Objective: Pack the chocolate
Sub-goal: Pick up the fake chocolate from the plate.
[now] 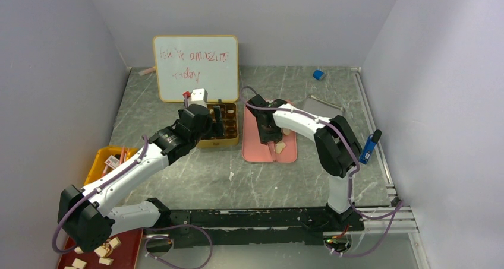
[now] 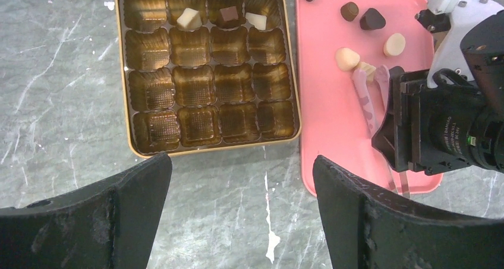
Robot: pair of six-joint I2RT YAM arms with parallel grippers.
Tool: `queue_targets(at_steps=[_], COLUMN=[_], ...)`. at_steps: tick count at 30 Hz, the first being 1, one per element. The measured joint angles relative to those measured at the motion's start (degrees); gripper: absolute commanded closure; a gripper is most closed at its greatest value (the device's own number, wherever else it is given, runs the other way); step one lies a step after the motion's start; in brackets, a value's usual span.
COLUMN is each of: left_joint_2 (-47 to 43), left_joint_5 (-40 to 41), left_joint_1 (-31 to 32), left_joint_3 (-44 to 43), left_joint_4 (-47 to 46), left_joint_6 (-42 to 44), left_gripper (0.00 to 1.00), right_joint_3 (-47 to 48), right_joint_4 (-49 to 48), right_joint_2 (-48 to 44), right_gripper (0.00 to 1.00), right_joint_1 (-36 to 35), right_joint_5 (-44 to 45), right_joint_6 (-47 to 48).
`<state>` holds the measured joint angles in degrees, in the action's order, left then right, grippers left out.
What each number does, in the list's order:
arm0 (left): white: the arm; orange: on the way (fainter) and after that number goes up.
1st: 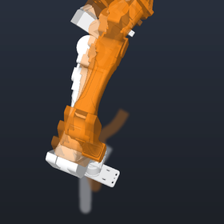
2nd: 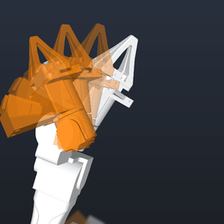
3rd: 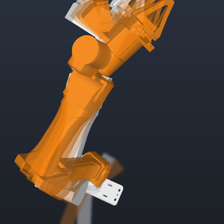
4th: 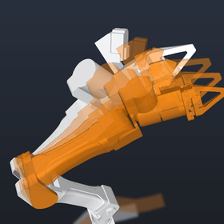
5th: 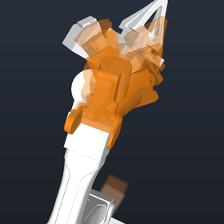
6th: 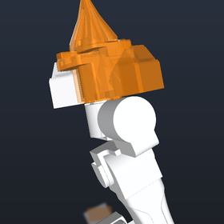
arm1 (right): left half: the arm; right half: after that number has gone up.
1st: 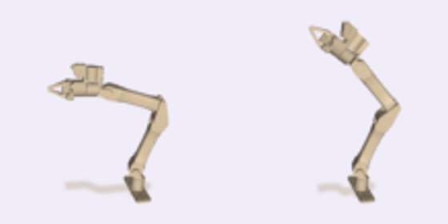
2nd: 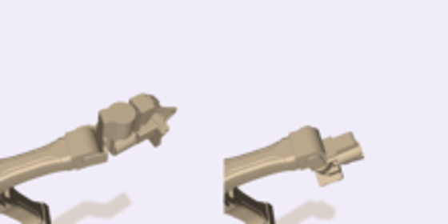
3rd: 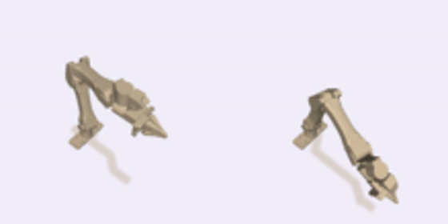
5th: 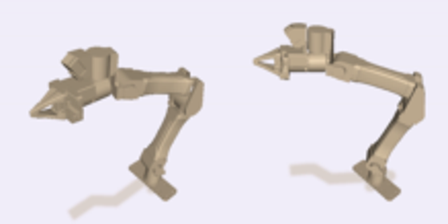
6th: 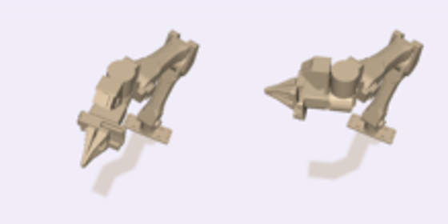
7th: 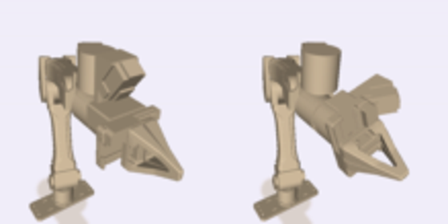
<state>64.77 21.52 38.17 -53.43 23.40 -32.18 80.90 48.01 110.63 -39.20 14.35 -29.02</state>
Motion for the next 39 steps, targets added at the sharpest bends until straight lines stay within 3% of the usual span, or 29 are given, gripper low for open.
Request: queue_targets(at_steps=[17, 31, 39], left_joint_2=[-0.1, -0.6, -0.9], left_joint_5=[0.3, 0.3, 0.3], left_joint_1=[0.0, 0.0, 0.0], left_joint_3=[-0.1, -0.1, -0.1], left_joint_4=[0.0, 0.0, 0.1], left_joint_6=[-0.2, -0.5, -1.5], left_gripper=[0.07, 0.07, 0.07], right_joint_3=[4.7, 6.2, 5.8], right_joint_4=[1.1, 1.7, 2.1], right_joint_2=[5.2, 5.7, 3.6], right_gripper=[0.6, 0.87, 0.94], right_joint_1=[1.3, 3.0, 3.0], right_joint_5=[0.0, -1.4, -2.4], right_joint_6=[-0.2, -0.5, -0.3])
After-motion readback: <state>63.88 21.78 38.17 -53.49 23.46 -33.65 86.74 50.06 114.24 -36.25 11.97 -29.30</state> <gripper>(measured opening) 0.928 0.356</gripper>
